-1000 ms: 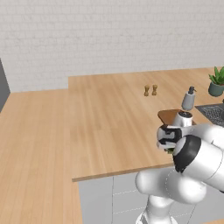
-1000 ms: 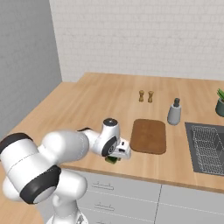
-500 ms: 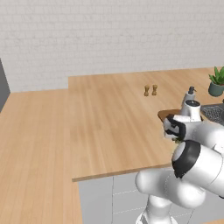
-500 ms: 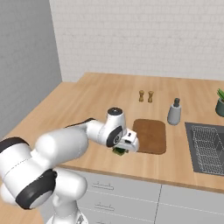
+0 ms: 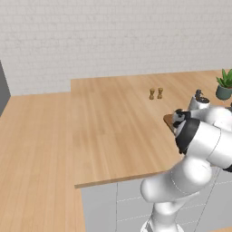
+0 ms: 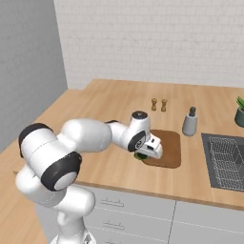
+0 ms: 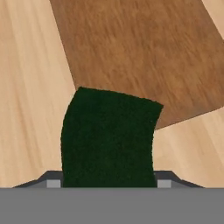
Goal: Pick up the sponge from the counter and clean the cutting board by briefly scrubbing or pressing down on the cutting board. Once finished, release the sponge.
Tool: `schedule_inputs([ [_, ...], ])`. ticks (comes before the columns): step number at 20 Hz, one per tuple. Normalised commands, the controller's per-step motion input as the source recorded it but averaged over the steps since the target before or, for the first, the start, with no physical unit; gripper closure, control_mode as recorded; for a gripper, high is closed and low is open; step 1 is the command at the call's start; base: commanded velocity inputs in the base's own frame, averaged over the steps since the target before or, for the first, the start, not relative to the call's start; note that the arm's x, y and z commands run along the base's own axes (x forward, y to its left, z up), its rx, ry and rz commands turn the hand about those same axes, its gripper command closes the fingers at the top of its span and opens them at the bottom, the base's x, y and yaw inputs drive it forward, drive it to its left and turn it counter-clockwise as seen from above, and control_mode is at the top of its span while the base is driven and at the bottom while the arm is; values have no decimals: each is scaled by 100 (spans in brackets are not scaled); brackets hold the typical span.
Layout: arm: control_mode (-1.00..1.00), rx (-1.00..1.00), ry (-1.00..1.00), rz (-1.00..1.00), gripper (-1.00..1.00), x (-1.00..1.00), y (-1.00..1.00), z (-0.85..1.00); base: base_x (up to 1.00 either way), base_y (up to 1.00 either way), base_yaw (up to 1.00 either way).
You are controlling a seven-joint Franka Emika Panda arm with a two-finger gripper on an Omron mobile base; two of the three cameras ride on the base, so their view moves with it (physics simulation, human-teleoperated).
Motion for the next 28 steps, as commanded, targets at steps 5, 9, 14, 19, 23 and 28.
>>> schedule_inputs([
  [5,-100,8,1,0,100,70,-35,28,0,0,0],
  [9,-100,2,7,0,100,77,-17,11,0,0,0],
  [14,-100,0,13,0,100,62,1,0,0,0,0],
  [19,-100,0,-3,0,100,35,1,0,0,0,0],
  [23,-100,0,-9,0,100,32,1,-8,0,0,0],
  [28,-100,0,-2,-2,100,44,15,-14,0,0,0],
])
